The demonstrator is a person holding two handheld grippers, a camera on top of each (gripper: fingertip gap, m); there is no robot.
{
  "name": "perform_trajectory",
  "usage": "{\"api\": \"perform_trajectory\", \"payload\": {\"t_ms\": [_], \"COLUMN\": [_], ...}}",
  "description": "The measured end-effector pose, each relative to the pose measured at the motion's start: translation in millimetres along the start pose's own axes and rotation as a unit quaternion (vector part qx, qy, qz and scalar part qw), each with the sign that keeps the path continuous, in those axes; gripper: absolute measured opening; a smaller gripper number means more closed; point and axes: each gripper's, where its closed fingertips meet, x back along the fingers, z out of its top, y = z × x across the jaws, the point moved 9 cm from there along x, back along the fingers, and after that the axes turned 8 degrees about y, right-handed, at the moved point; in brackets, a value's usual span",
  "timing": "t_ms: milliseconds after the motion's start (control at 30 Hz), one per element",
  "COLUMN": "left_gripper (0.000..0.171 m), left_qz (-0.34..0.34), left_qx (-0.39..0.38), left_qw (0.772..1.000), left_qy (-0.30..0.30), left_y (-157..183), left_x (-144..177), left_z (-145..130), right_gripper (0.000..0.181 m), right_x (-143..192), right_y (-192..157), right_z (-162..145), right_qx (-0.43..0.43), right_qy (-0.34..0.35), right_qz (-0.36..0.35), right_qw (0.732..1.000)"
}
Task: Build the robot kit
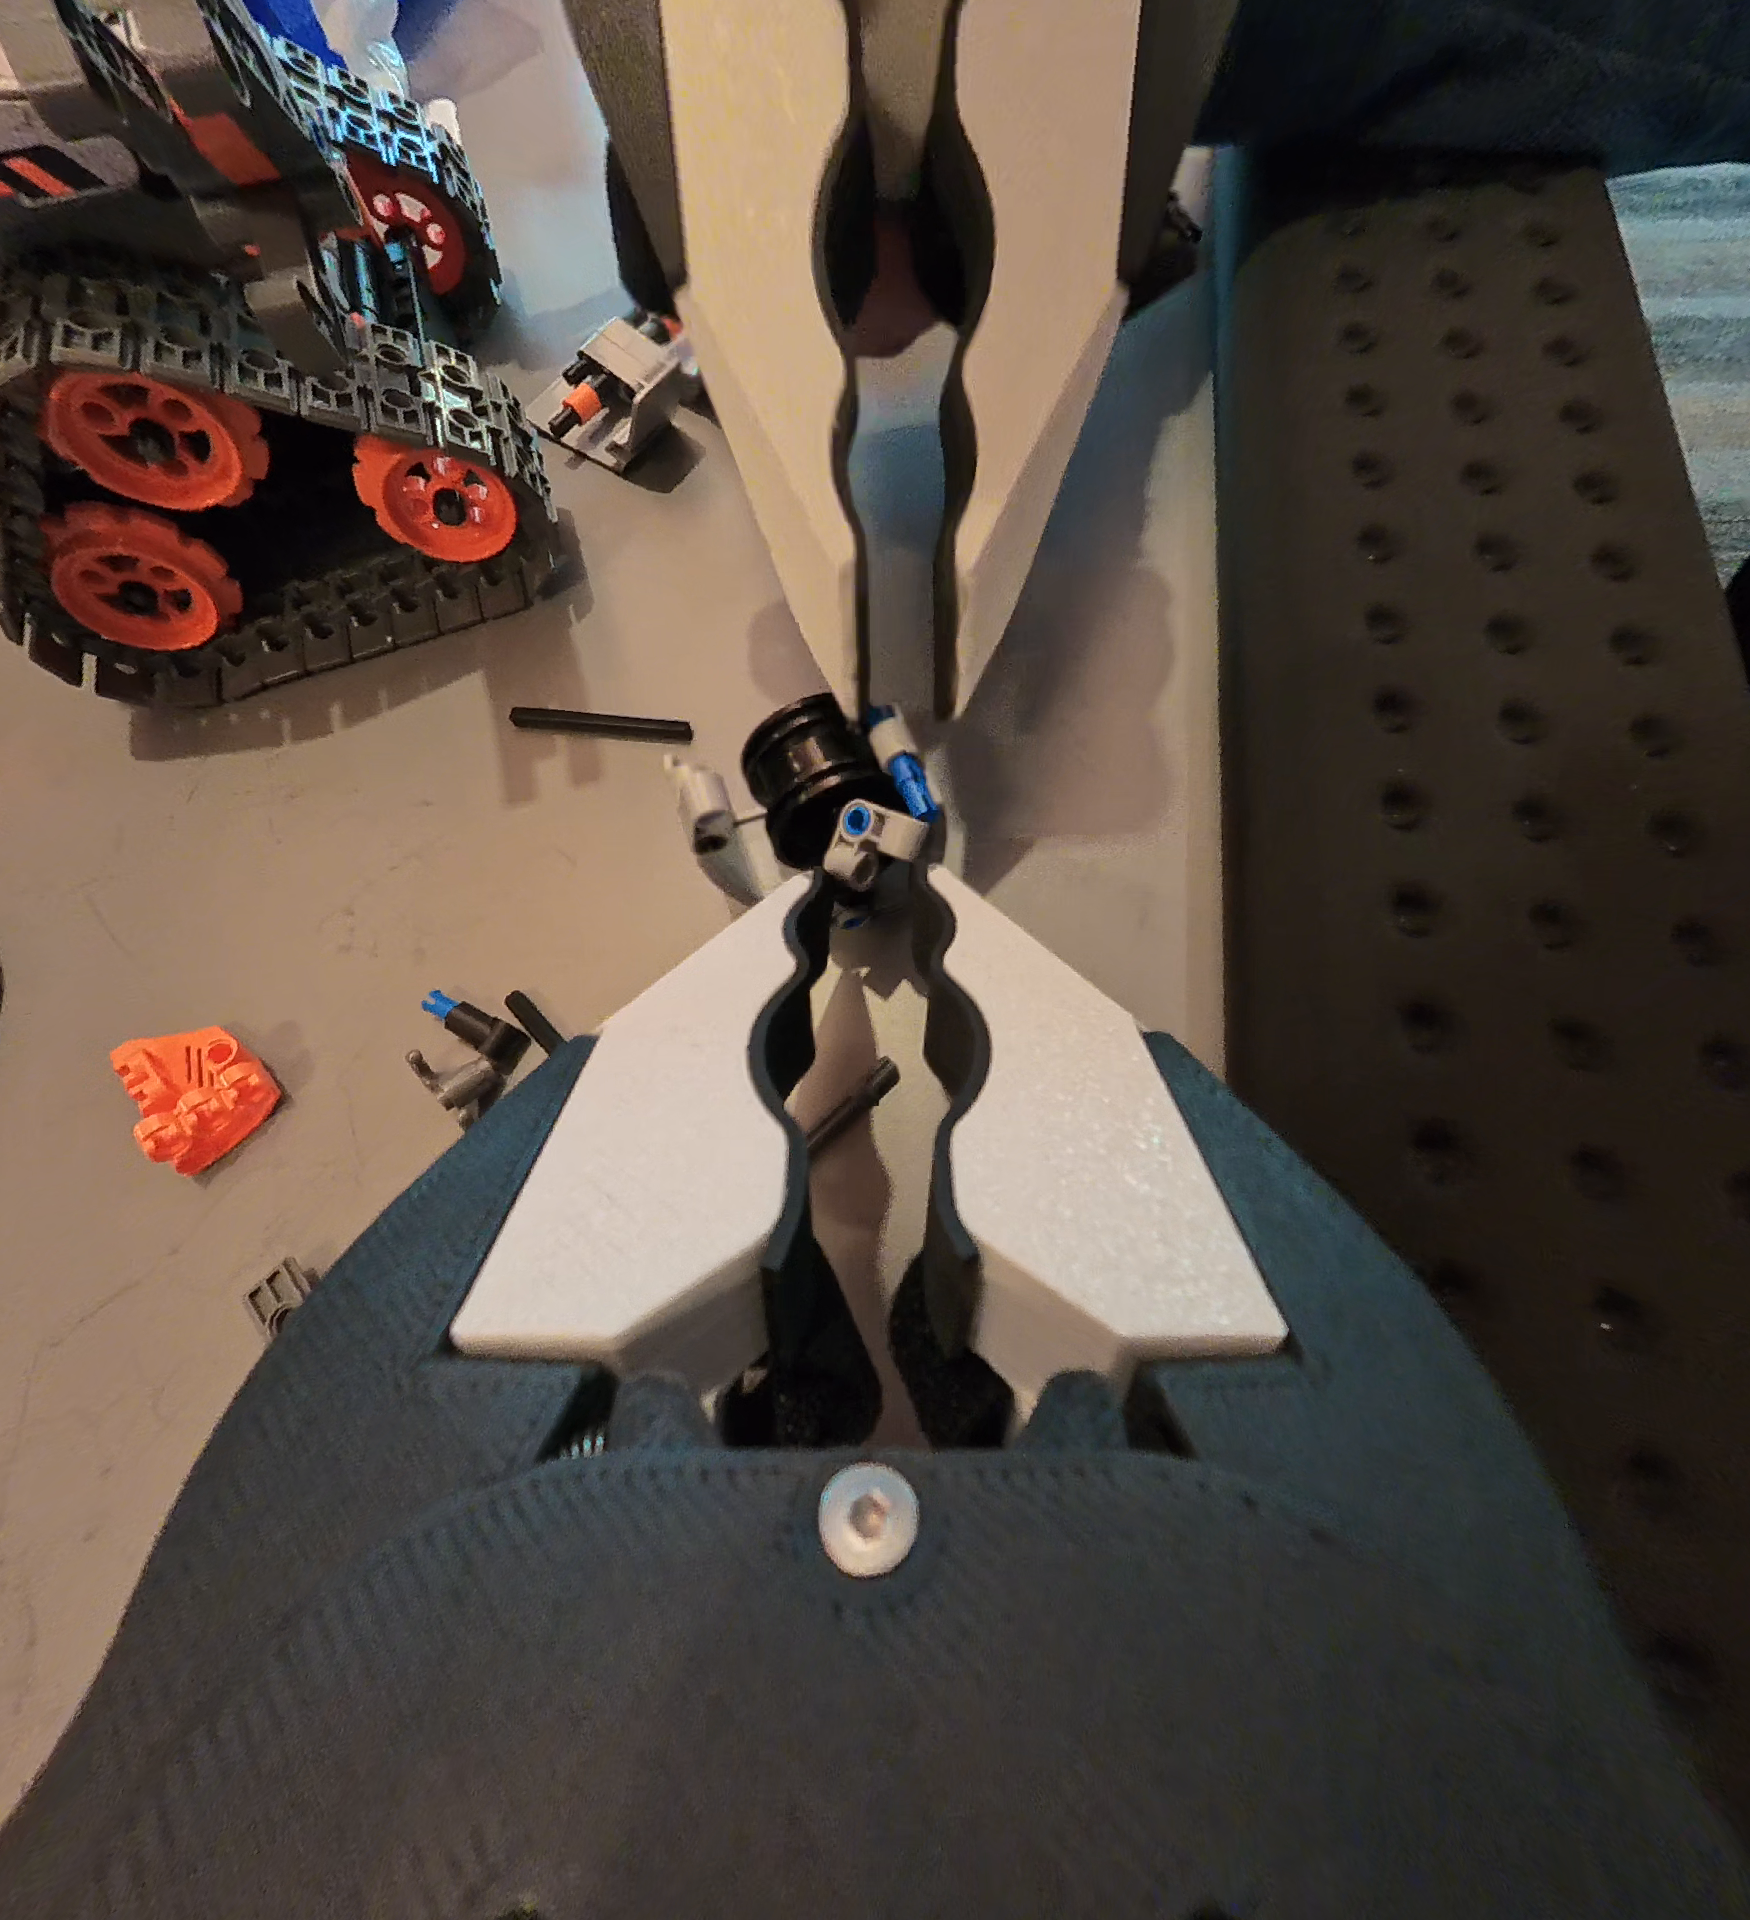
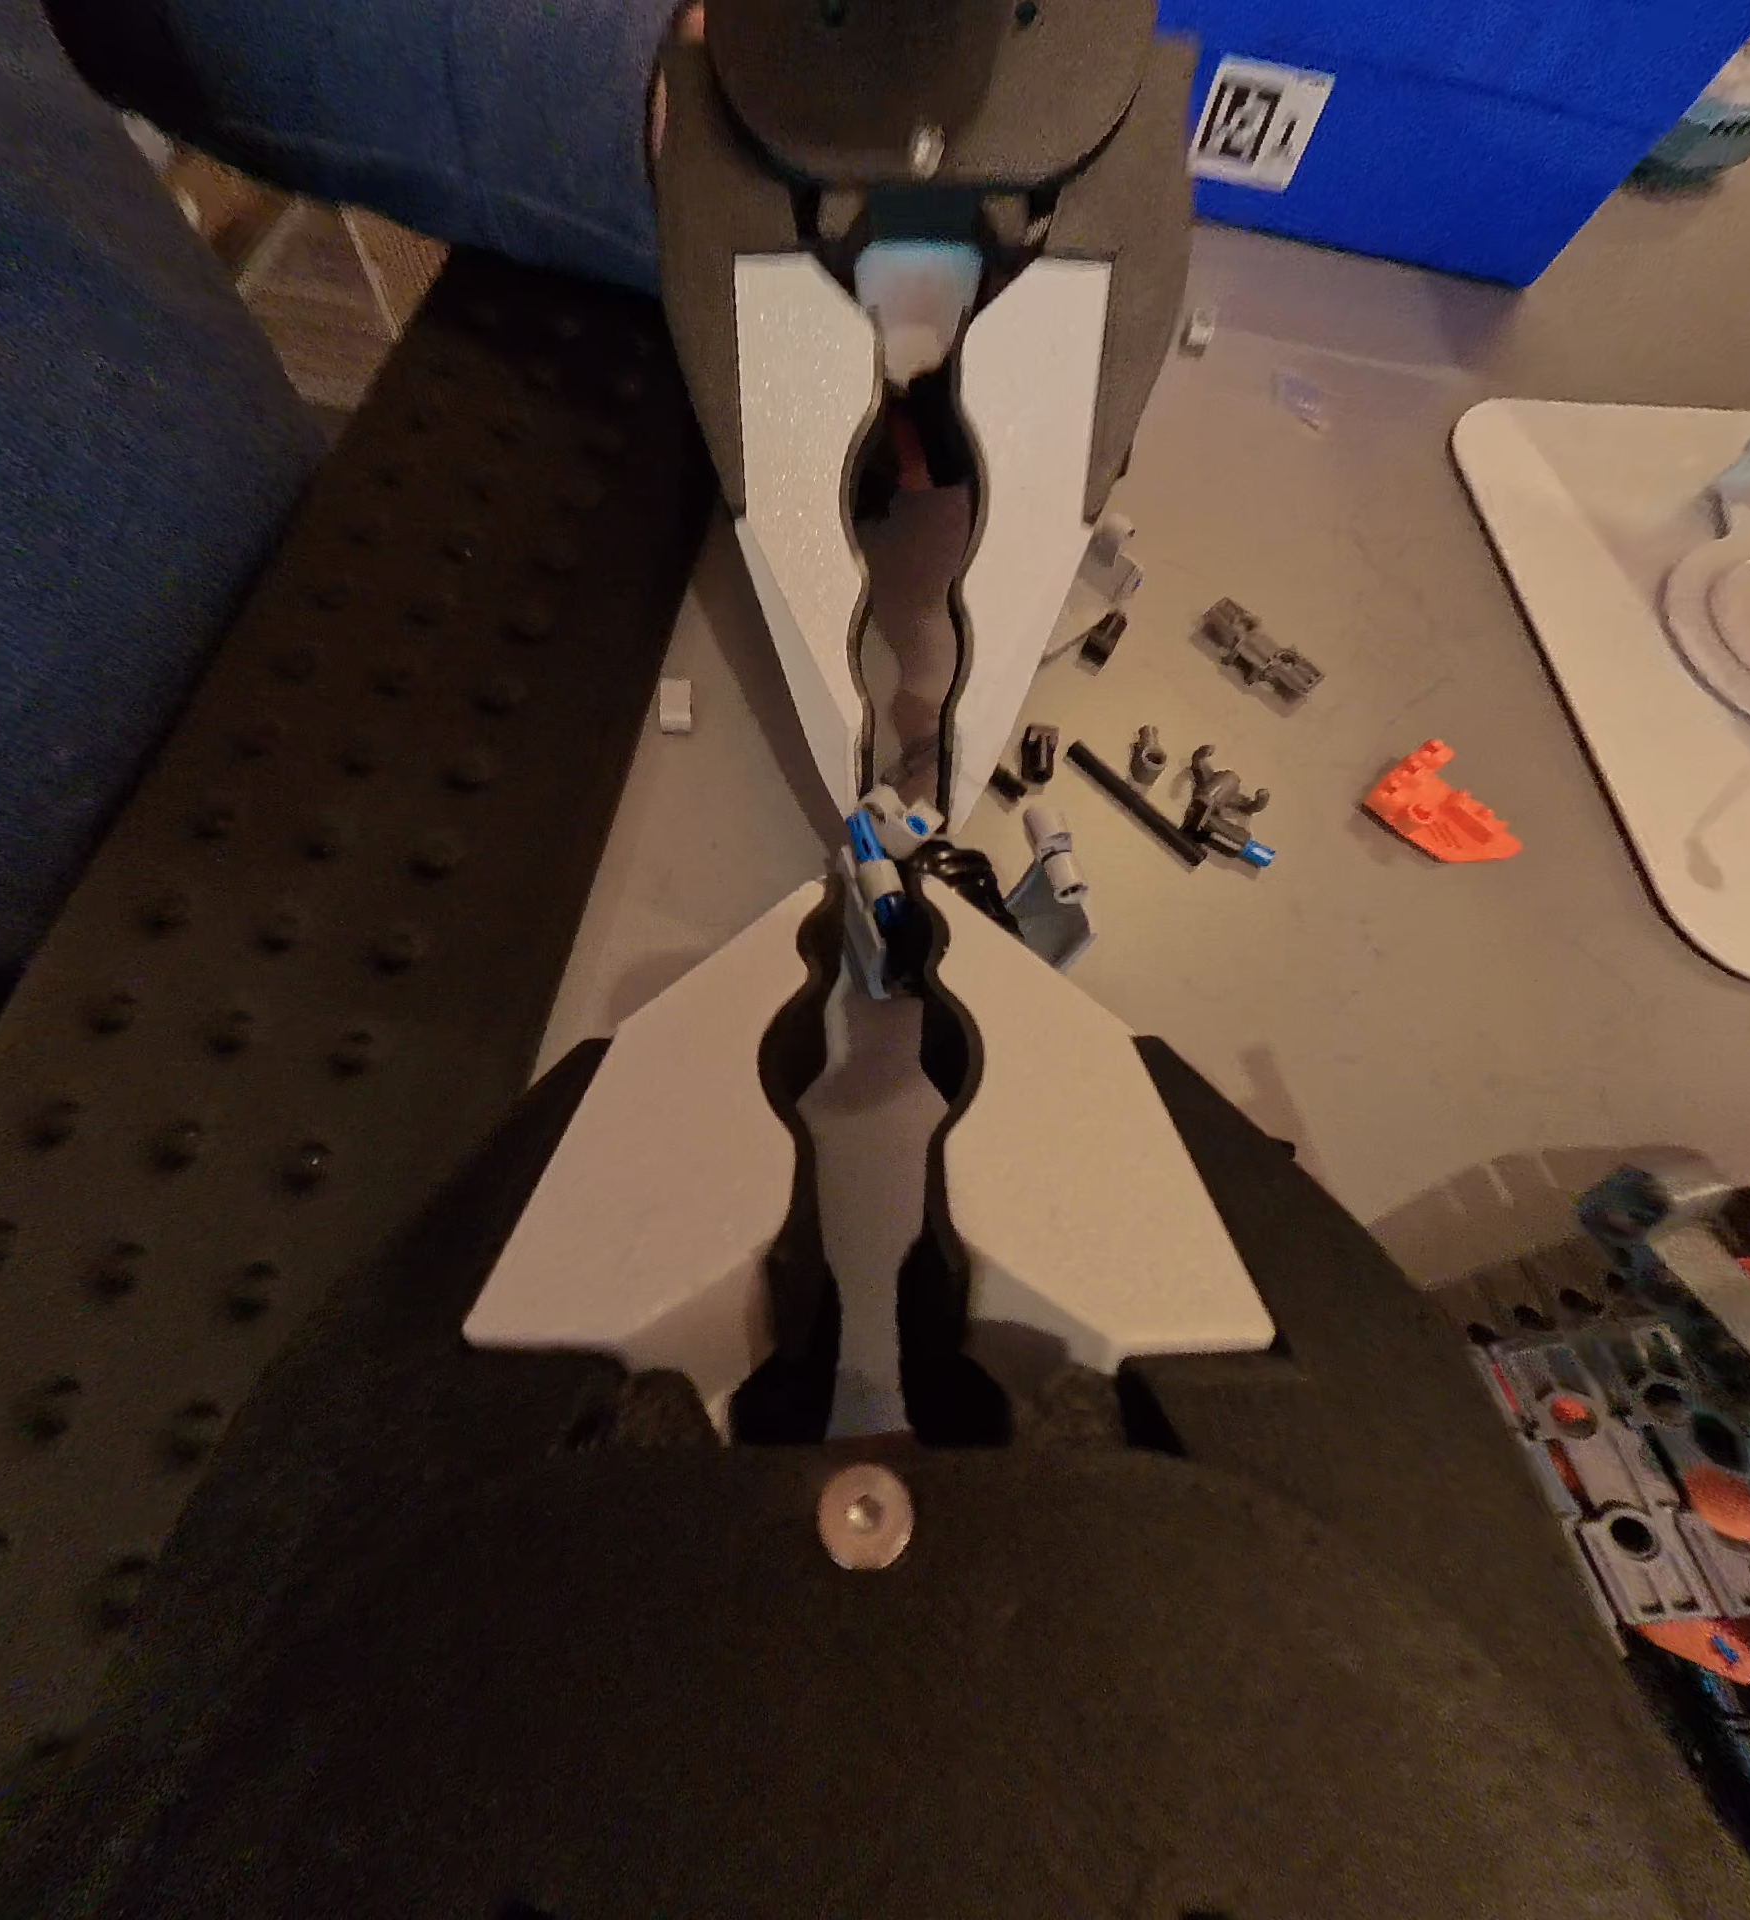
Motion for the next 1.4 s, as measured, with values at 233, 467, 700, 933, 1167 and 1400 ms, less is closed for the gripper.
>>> {"api": "perform_trajectory", "payload": {"t_ms": [233,467,700,933,1167,1400], "left_gripper": [0.0,0.002,0.015,0.01,0.008,0.003], "left_qz": [-0.005,-0.001,-0.001,0.001,0.009,0.017], "left_qx": [-0.015,-0.011,-0.01,-0.02,-0.021,-0.016], "left_qw": [1.0,1.0,1.0,1.0,0.999,0.999], "left_qy": [-0.006,-0.012,-0.016,-0.024,-0.023,-0.025], "left_y": [3,3,3,6,6,3], "left_x": [-1,-1,-3,-6,-5,-4], "left_z": [-1,-2,-2,-1,0,-1], "right_gripper": [0.022,0.03,0.039,0.03,0.028,0.028], "right_x": [11,12,-2,-10,-10,-10], "right_y": [9,12,6,3,4,3], "right_z": [-3,-9,-13,-14,-14,-14], "right_qx": [-0.027,-0.04,-0.036,-0.02,-0.016,-0.011], "right_qy": [-0.01,-0.032,-0.054,-0.064,-0.06,-0.057], "right_qz": [-0.024,-0.028,-0.01,-0.009,-0.01,-0.006], "right_qw": [0.999,0.998,0.998,0.998,0.998,0.998]}}
